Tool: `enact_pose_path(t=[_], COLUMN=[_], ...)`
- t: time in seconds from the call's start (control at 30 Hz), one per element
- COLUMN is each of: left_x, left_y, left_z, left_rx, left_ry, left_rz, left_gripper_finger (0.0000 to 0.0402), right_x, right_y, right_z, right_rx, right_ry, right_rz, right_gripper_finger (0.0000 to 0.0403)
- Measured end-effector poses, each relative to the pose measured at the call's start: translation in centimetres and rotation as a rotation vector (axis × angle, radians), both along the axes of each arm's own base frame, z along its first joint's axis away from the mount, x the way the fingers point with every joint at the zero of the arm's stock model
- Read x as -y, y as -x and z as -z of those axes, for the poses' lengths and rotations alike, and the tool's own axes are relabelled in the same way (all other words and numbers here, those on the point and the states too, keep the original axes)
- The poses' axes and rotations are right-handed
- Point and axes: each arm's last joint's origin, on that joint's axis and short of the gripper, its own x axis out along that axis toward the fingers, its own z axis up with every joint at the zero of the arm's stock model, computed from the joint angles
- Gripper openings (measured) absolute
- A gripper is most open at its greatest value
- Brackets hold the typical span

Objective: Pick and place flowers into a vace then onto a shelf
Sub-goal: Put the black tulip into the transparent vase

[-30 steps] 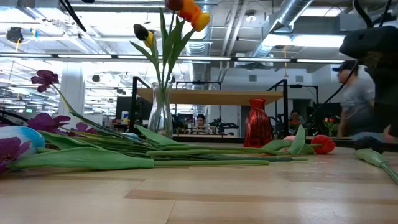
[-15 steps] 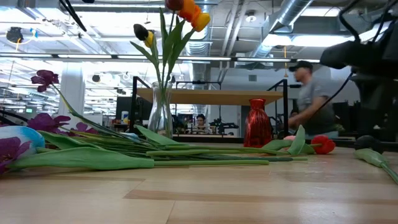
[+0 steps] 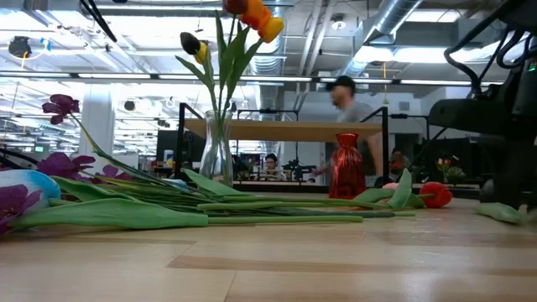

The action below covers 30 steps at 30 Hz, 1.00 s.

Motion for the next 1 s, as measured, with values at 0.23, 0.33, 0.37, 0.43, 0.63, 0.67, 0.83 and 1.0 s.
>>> enact_pose_path(t=[0.23,0.33,0.37,0.43,0.63,0.67,0.83,1.0], left_x=[0.0,0.0,0.0,0.0,0.0,0.0,0.0,0.0], left_y=[0.0,-0.01,-0.01,0.0,-0.01,0.0,0.0,0.0], left_z=[-0.17,-0.17,-0.17,-0.18,-0.17,-0.17,-0.17,-0.17], left_rx=[0.016,0.016,0.016,0.017,0.016,0.016,0.016,0.016], left_ry=[0.008,0.008,0.008,0.008,0.007,0.007,0.006,0.003], left_rz=[0.0,0.0,0.0,0.0,0.0,0.0,0.0,0.0], left_gripper_finger=[0.017,0.017,0.017,0.017,0.017,0.017,0.017,0.017], right_x=[0.02,-0.17,-0.27,-0.35,-0.42,-0.42,-0.41,-0.46], right_y=[0.04,0.24,0.19,0.28,0.29,0.29,0.29,0.2], right_z=[-0.22,-0.58,-0.69,-0.83,-0.81,-0.81,-0.82,-0.83], right_rx=[0.01,0.034,0.053,0.064,0.071,0.071,0.071,0.078], right_ry=[-0.009,-0.014,-0.013,-0.003,0.003,0.004,0.006,0.003], right_rz=[-0.001,-0.014,-0.017,-0.024,-0.027,-0.027,-0.028,-0.032], right_gripper_finger=[0.0116,0.0116,0.0116,0.0116,0.0116,0.0116,0.0116,0.0116])
